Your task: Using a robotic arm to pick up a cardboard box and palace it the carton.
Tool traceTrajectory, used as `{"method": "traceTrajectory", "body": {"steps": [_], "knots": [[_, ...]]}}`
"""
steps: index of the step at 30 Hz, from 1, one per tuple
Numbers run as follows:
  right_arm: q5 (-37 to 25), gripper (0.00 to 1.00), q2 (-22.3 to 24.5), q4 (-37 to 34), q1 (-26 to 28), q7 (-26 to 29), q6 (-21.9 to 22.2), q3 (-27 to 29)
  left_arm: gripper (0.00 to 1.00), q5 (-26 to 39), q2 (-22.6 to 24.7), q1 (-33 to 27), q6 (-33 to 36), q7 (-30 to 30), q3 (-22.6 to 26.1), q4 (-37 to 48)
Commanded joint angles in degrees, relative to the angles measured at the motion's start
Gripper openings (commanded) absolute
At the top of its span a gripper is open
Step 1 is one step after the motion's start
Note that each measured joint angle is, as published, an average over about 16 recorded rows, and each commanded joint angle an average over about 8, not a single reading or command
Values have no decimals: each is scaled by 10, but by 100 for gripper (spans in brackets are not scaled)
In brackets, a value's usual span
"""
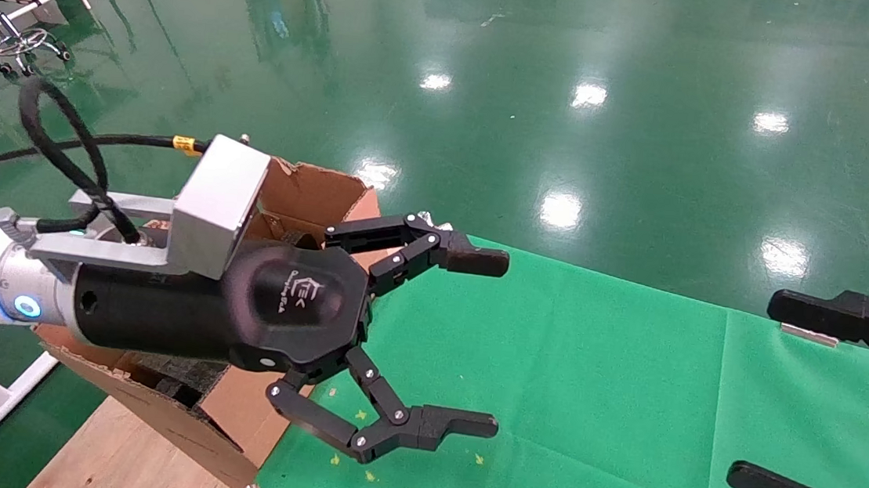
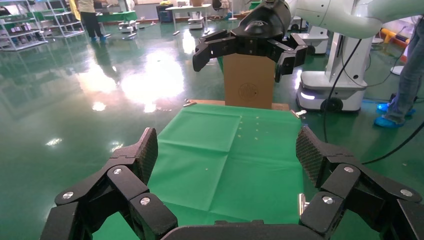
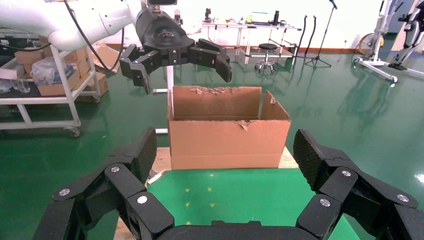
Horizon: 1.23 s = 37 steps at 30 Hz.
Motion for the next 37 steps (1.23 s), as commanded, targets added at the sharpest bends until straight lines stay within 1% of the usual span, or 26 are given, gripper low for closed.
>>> {"method": "traceTrajectory", "body": {"steps": [1, 37], "knots": [[0, 100, 0, 0, 0, 0, 0, 0, 100, 0, 0, 0, 0, 0, 0, 0], [0, 100, 0, 0, 0, 0, 0, 0, 100, 0, 0, 0, 0, 0, 0, 0]]}}
